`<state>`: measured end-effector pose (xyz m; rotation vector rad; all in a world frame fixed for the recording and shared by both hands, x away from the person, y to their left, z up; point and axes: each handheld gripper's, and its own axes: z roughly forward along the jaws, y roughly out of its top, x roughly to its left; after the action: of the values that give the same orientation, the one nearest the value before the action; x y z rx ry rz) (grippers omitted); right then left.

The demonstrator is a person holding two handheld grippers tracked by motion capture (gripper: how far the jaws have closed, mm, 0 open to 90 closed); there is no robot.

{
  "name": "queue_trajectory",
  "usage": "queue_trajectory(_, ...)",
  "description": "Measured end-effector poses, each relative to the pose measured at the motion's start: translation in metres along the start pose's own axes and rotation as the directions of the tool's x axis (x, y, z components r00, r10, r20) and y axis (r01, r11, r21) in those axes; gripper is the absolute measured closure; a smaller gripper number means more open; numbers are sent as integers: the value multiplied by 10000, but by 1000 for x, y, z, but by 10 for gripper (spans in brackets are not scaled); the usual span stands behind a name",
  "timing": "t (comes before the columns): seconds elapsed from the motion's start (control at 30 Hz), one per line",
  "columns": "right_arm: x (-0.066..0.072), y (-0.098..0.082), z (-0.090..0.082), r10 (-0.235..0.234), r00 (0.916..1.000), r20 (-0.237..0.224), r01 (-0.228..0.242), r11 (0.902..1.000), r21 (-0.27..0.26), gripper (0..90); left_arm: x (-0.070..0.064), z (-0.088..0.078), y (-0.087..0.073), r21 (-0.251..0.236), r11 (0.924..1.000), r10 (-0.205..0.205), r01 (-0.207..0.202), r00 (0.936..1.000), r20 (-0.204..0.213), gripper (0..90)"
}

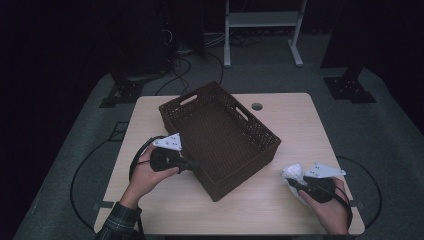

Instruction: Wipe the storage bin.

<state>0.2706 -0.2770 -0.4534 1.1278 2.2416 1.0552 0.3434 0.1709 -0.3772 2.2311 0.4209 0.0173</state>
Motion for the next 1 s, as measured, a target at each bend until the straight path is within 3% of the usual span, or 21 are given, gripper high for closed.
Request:
queue_trajectory(0.1,1,0,0,-14,10000,-12,14,10000,23,716,1,3,0,247,9996,107,-102,9997,-219,897)
queue_trajectory(0.3,3,0,-1,-4,10000,-27,4,10000,22,717,-3,12,4,303,9993,233,-228,9996,-166,895)
queue_trajectory(0.57,7,0,0,-74,9999,-127,76,9999,95,717,-5,29,12,-148,9998,100,-97,9998,195,894)
queue_trajectory(0.8,7,0,0,-73,9998,-186,75,9999,100,717,-9,57,32,-305,9994,193,-183,9992,338,890)
queue_trajectory(1.0,7,0,1,-120,9998,-186,122,9999,109,717,-8,71,43,-400,9989,241,-224,9988,429,891)
